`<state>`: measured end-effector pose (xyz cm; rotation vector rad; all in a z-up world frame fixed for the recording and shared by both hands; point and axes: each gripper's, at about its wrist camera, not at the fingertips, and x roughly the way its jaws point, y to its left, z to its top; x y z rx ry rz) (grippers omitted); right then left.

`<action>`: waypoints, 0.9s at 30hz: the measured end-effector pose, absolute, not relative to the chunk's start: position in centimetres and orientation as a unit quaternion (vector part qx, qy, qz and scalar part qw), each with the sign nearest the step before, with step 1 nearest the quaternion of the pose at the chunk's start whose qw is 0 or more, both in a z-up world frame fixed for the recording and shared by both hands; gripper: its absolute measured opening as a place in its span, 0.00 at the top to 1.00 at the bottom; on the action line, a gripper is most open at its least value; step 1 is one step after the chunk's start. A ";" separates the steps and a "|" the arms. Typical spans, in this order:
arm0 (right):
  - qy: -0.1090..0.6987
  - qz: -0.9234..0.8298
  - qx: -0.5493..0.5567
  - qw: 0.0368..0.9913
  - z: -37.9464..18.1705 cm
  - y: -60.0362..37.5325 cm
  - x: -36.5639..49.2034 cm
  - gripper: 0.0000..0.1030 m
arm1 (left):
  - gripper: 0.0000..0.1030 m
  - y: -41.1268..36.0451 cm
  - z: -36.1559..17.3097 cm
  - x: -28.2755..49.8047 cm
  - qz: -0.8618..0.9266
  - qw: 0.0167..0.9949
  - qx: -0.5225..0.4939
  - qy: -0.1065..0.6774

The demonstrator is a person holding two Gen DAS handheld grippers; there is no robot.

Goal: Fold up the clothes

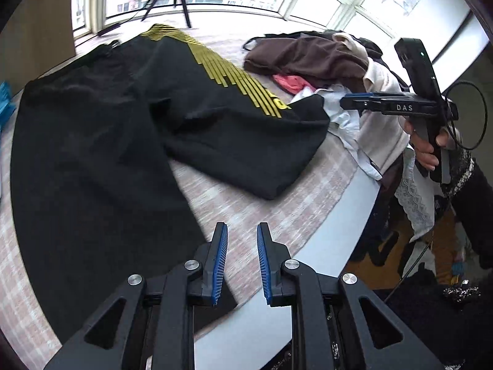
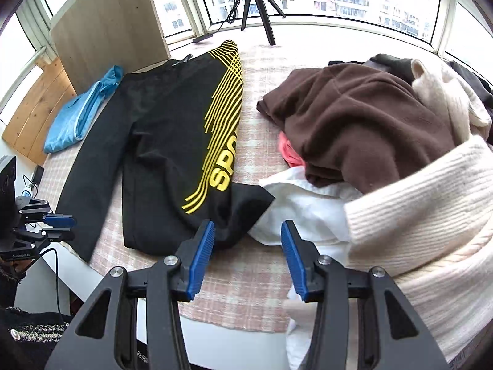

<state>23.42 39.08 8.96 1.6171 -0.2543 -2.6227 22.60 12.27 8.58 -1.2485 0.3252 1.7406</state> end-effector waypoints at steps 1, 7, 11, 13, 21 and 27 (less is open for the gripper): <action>-0.074 -0.846 0.527 0.033 8.6 39.5 23.4 0.57 | 0.72 14.4 8.5 23.4 0.705 0.483 -0.497 0.152; -0.046 -0.840 0.535 0.080 7.2 40.6 22.3 0.57 | 0.65 22.8 4.9 25.6 0.708 0.461 -0.444 0.299; -0.032 -0.838 0.532 0.119 6.7 40.0 20.8 0.56 | 0.96 22.5 4.1 23.5 0.704 0.453 -0.482 0.258; -0.023 -0.831 0.539 0.133 5.9 39.3 20.1 0.56 | 0.98 21.5 4.9 22.5 0.706 0.451 -0.498 0.224; -0.180 -0.765 0.555 0.274 7.1 39.9 22.7 0.95 | 0.96 15.8 10.4 21.6 0.713 0.453 -0.521 0.122; -0.106 -0.798 0.547 0.232 9.1 40.5 25.5 0.74 | 0.57 11.6 9.3 21.2 0.739 0.377 -0.555 0.064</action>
